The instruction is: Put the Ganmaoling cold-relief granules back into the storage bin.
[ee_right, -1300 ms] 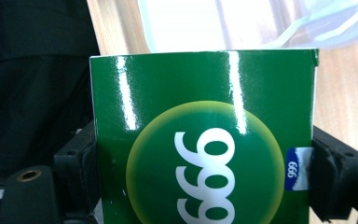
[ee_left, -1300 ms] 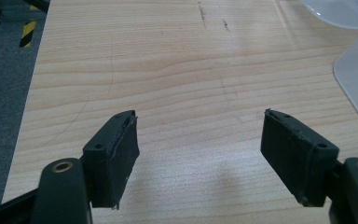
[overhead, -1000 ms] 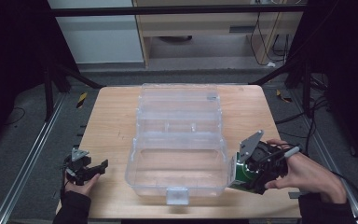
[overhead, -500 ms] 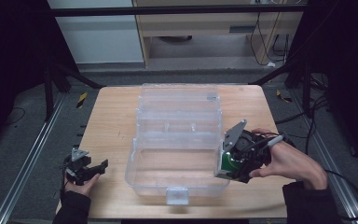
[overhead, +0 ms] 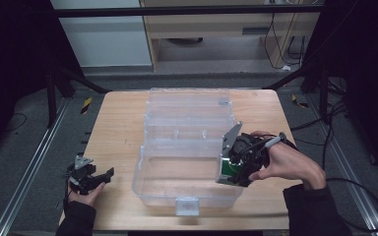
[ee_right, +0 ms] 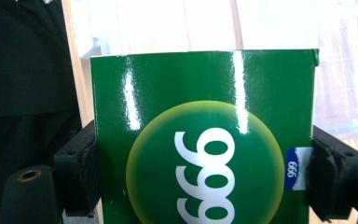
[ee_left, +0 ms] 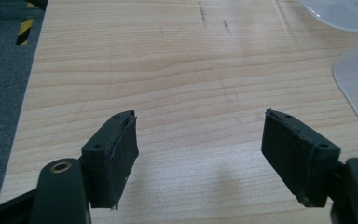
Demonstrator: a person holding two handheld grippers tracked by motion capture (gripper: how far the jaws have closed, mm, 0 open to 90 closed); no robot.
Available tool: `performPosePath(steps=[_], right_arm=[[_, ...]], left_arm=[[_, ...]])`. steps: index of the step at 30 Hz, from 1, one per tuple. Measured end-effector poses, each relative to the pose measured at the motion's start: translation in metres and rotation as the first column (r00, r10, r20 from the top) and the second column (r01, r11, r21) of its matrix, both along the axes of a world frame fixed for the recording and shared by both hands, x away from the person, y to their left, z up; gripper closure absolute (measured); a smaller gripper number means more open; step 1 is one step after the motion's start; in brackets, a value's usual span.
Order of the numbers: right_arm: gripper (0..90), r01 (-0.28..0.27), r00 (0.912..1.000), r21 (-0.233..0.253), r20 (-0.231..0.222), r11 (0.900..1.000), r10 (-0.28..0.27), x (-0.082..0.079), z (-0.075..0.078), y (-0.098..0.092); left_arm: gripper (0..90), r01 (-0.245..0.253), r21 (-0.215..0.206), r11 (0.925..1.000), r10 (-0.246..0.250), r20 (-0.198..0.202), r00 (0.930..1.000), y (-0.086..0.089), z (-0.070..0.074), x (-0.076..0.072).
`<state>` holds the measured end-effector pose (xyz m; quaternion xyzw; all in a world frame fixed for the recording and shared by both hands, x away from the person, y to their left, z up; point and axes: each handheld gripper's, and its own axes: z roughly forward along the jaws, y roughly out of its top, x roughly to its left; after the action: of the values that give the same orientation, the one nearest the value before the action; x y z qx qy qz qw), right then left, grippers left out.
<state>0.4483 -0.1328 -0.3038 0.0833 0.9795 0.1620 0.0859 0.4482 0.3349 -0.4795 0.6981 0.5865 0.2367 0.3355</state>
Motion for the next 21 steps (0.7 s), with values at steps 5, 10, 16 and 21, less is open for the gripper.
performPosePath(steps=[5, 10, 16, 21], right_arm=[[16.1, -0.008, 0.9999, 0.011, -0.011, 1.0, 0.009, 0.002, -0.004, 0.009], [16.1, -0.02, 0.9998, 0.013, -0.004, 1.0, 0.02, 0.004, -0.008, 0.015], [16.1, -0.024, 0.9997, 0.0, -0.007, 1.0, 0.024, 0.005, -0.016, 0.022], [16.1, -0.033, 0.9994, -0.008, -0.007, 0.999, 0.033, 0.005, -0.02, 0.026]], left_arm=[[26.0, 0.0, 0.002, 1.0, 0.0, 0.003, 1.0, 0.0, 0.0, 0.0], [26.0, 0.001, 0.004, 1.0, -0.001, 0.005, 1.0, -0.001, 0.001, 0.0], [26.0, 0.001, 0.003, 1.0, -0.001, 0.006, 1.0, 0.0, 0.001, -0.001], [26.0, 0.001, 0.005, 1.0, -0.001, 0.007, 1.0, 0.0, 0.001, -0.001]])
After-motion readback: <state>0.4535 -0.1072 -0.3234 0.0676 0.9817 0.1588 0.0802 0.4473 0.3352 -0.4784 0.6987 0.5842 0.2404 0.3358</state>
